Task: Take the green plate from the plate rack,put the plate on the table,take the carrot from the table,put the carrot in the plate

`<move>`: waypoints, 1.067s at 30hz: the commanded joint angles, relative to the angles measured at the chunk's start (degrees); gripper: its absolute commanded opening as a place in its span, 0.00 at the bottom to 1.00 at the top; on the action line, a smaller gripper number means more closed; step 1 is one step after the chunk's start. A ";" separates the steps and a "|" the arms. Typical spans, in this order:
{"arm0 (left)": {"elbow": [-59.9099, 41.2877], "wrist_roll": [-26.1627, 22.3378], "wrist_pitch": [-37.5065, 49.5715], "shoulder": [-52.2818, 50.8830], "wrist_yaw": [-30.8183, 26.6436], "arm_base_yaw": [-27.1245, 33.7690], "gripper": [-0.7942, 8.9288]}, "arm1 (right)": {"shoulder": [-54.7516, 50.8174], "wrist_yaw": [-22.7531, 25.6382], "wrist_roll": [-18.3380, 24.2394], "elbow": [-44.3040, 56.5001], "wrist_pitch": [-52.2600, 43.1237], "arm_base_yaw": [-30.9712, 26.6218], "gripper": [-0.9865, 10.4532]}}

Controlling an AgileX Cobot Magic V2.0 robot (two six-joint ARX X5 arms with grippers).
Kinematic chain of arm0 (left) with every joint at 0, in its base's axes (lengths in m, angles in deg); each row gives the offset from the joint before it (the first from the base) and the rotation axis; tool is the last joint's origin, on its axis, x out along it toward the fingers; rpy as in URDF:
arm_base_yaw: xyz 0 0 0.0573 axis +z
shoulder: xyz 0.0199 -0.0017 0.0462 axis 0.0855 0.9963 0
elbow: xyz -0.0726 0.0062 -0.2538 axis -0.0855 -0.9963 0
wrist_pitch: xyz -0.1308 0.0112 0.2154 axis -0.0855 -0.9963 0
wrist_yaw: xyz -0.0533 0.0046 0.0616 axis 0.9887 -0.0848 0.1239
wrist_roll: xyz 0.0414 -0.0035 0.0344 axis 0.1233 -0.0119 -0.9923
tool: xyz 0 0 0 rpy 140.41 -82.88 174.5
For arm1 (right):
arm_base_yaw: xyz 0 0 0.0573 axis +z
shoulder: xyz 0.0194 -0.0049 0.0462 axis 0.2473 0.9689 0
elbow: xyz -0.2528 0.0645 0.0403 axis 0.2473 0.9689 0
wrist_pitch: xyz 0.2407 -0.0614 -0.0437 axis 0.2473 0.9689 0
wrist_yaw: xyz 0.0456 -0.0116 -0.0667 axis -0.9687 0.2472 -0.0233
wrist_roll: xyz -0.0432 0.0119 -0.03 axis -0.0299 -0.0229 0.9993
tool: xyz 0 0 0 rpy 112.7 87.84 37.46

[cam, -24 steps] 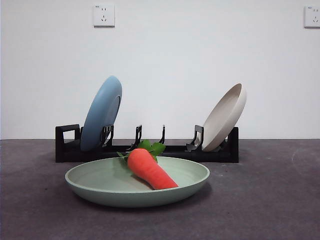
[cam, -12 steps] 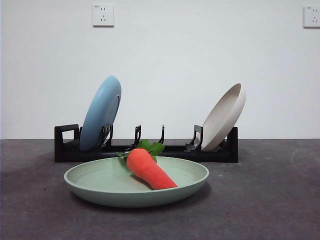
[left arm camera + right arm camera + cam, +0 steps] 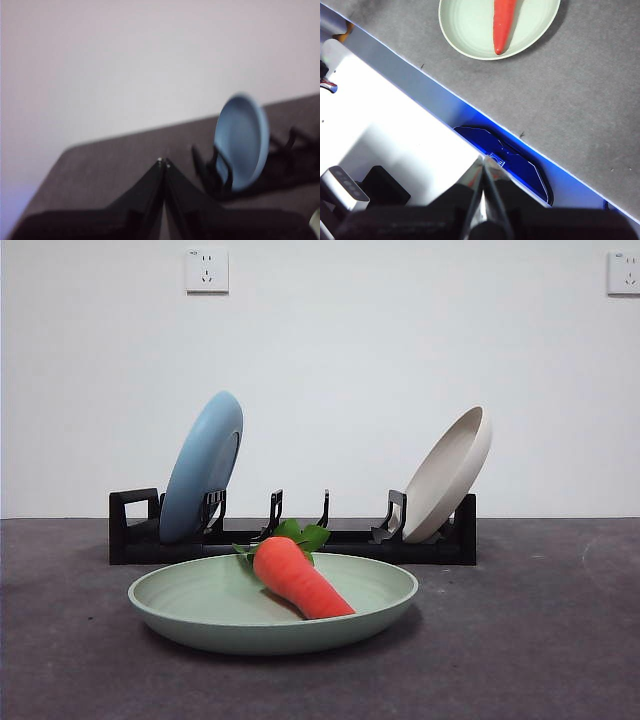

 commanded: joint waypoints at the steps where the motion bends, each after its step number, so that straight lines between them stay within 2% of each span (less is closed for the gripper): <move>1: -6.51 2.36 1.40 -2.97 0.22 1.90 0.08 | -0.04 0.07 0.33 0.11 -0.44 0.11 0.09; 8: -19.21 8.26 6.08 -7.45 0.35 3.93 0.08 | -0.04 0.09 0.33 0.11 -0.44 0.11 0.09; 14: -25.42 12.87 8.07 -7.91 0.72 4.00 0.08 | -0.04 0.09 0.33 0.11 -0.46 0.11 0.09; 32: -25.40 13.00 6.88 -7.91 1.92 4.04 0.08 | -0.04 0.09 0.33 0.11 -0.44 0.11 0.09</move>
